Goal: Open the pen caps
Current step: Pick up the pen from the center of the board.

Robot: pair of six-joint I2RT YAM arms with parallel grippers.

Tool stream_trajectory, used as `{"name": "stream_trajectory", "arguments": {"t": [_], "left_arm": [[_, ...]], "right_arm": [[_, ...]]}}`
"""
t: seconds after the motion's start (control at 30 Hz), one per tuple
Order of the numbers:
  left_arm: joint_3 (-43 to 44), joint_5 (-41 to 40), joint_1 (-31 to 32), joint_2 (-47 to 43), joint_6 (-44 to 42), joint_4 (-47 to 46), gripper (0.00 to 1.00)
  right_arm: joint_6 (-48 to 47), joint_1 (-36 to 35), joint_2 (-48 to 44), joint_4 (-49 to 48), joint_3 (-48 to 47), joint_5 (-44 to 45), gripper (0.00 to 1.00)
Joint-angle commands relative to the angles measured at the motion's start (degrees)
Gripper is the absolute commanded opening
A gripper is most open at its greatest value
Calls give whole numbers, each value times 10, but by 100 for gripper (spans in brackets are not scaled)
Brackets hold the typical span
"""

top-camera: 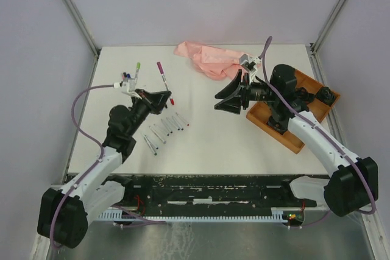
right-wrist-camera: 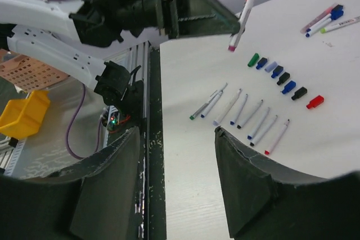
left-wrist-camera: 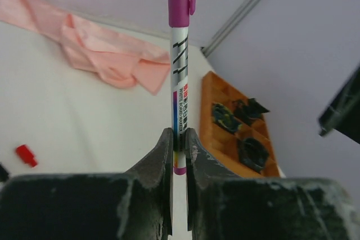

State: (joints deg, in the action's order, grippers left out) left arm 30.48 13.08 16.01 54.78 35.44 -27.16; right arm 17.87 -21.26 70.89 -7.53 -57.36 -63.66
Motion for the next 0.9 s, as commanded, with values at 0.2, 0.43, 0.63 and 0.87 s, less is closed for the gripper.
{"name": "stream_trajectory", "arguments": {"t": [0.2,0.43,0.63,0.87], "left_arm": [[-119,-102,198,-30,30,-342,3],[-110,-161,303,14,-35,-392,3],[-91,-176,350,73,-52,-413,3],[-79,-183,372,93,-62,-419,3]], "right_arm": [[362,-8,25,-553,118,73,77],[337,-38,43,-532,123,80,79],[275,-71,45,-444,112,80,77],[218,-93,57,-348,93,85,72]]}}
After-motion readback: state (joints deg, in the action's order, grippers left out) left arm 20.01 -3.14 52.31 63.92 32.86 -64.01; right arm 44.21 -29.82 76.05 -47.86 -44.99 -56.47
